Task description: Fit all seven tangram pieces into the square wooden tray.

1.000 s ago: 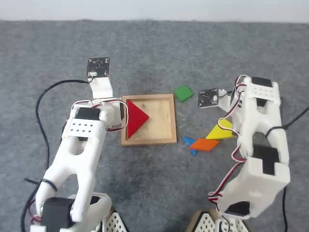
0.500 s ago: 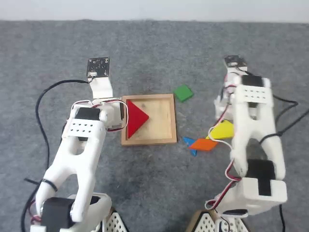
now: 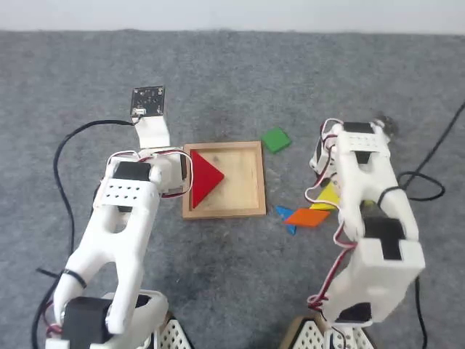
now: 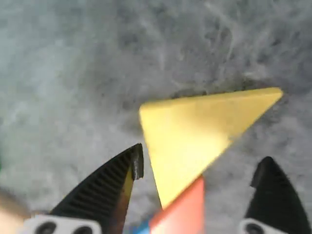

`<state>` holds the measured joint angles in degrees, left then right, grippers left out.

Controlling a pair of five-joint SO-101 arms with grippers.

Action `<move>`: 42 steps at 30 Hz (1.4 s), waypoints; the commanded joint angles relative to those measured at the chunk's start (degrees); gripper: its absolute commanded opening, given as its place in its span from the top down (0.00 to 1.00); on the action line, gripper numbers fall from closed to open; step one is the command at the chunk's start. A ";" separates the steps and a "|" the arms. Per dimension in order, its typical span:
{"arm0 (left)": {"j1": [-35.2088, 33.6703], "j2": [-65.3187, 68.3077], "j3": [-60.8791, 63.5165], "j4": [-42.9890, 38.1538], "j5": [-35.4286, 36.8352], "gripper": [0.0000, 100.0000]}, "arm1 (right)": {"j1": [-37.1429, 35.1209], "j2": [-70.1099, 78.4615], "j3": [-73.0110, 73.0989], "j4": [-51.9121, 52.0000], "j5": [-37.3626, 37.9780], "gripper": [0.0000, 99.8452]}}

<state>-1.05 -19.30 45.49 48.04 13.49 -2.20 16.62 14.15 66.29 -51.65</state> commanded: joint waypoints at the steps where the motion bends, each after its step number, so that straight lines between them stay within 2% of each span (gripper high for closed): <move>1: -0.26 -0.97 -3.38 0.35 -0.70 0.98 | 0.22 1.10 -4.40 -1.36 -4.13 0.75; 10: -0.26 -0.97 -3.38 0.35 -0.70 0.98 | 3.12 5.76 -9.49 -1.63 -3.60 0.77; 12: -0.26 -0.97 -3.38 0.35 -0.70 0.98 | 4.26 6.73 -10.73 -1.54 0.00 0.77; 15: -0.26 -0.97 -3.38 0.35 -0.70 0.98 | 4.62 7.87 -12.31 -1.45 13.01 0.77; 19: -0.26 -0.97 -3.38 0.35 -0.70 0.98 | 3.82 8.84 -12.92 -1.63 41.85 0.77; 22: -0.26 -0.97 -3.38 0.35 -0.70 0.98 | 3.03 9.10 -12.92 -1.36 60.22 0.77; 24: -0.26 -0.97 -3.38 0.35 -0.70 0.98 | 2.86 8.75 -12.92 -0.84 69.10 0.77; 26: -0.26 -0.97 -3.38 0.35 -0.70 0.98 | 2.86 8.66 -14.42 0.57 74.64 0.77; 32: -0.26 -0.97 -3.38 0.35 -0.70 0.98 | 3.30 8.66 -25.32 14.73 75.52 0.77; 37: -0.26 -0.97 -3.38 0.35 -0.70 0.98 | 2.77 9.19 -32.18 21.23 73.93 0.76; 39: -0.26 -0.97 -3.38 0.35 -0.70 0.98 | 1.71 9.27 -32.79 21.32 66.73 0.76; 42: -0.26 -0.97 -3.38 0.35 -0.70 0.98 | -0.13 10.33 -32.79 19.65 51.69 0.68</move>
<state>-1.05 -19.30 45.49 48.04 13.49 -0.53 26.64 -15.21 86.51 13.14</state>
